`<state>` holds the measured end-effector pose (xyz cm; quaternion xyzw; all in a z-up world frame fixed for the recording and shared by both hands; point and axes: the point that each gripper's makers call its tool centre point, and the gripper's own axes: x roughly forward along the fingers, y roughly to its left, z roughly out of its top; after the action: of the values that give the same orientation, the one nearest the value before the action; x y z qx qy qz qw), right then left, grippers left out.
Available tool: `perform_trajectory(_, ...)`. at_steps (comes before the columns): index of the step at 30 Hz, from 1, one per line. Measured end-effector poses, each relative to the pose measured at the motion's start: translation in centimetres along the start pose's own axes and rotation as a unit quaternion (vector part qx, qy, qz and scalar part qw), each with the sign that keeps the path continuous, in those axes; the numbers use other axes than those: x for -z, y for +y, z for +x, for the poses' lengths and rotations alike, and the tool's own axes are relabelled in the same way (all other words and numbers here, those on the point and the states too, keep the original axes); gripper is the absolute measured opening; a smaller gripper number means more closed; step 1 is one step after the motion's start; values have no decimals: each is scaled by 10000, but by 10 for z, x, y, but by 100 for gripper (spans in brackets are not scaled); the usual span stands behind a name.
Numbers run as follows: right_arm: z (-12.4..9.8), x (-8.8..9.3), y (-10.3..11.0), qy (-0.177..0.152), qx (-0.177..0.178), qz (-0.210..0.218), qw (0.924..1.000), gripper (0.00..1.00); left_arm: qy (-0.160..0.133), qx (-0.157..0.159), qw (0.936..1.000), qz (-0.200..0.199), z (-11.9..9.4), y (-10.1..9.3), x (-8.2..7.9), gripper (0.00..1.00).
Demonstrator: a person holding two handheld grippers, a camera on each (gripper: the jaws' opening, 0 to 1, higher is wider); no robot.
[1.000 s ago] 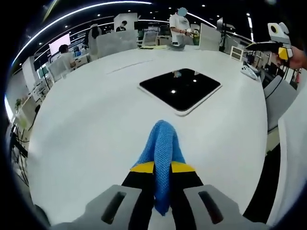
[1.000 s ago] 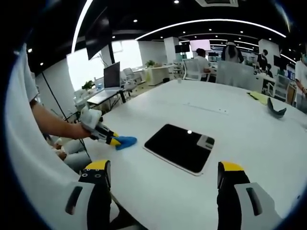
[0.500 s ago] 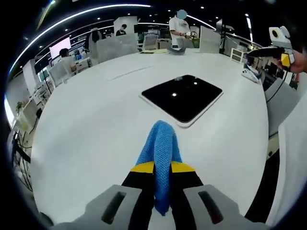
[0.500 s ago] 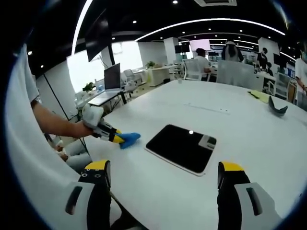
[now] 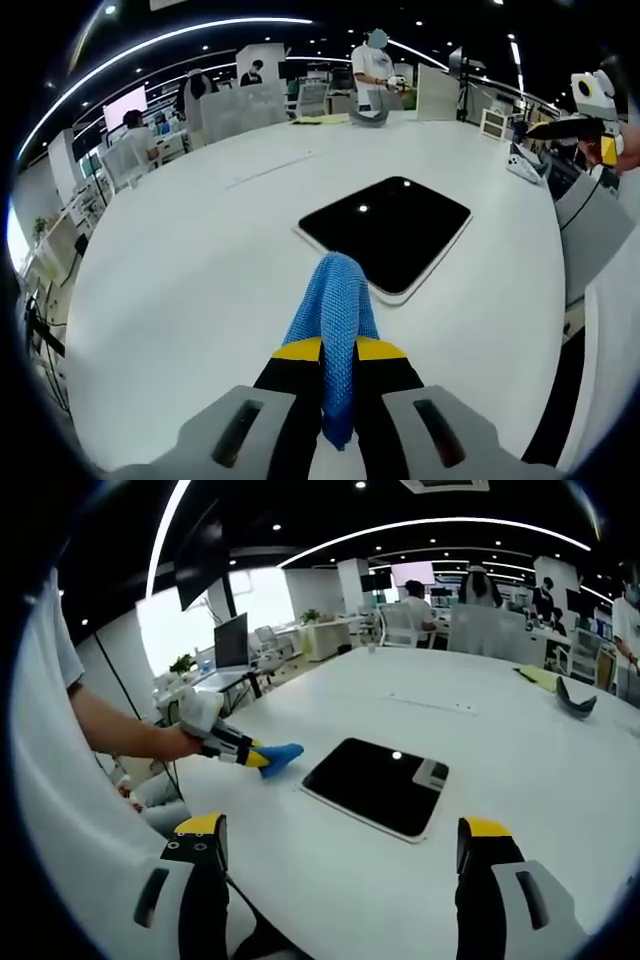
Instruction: Wipe the mirror surface with the cleaning cloth until all visible marks leave the cleaned area.
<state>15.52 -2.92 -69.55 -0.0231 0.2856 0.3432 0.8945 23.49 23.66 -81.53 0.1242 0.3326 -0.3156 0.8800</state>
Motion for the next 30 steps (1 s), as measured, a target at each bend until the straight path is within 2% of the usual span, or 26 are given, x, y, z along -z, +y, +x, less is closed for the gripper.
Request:
perform_trajectory(15,4,1,2,86,-48,-18,10000,97,-227,-65,9996,167,20,22,-38,8)
perform_trajectory(30,9,4,4,280,-53,-112,9995,99,-294,-61,9995,87,52,35,-63,8)
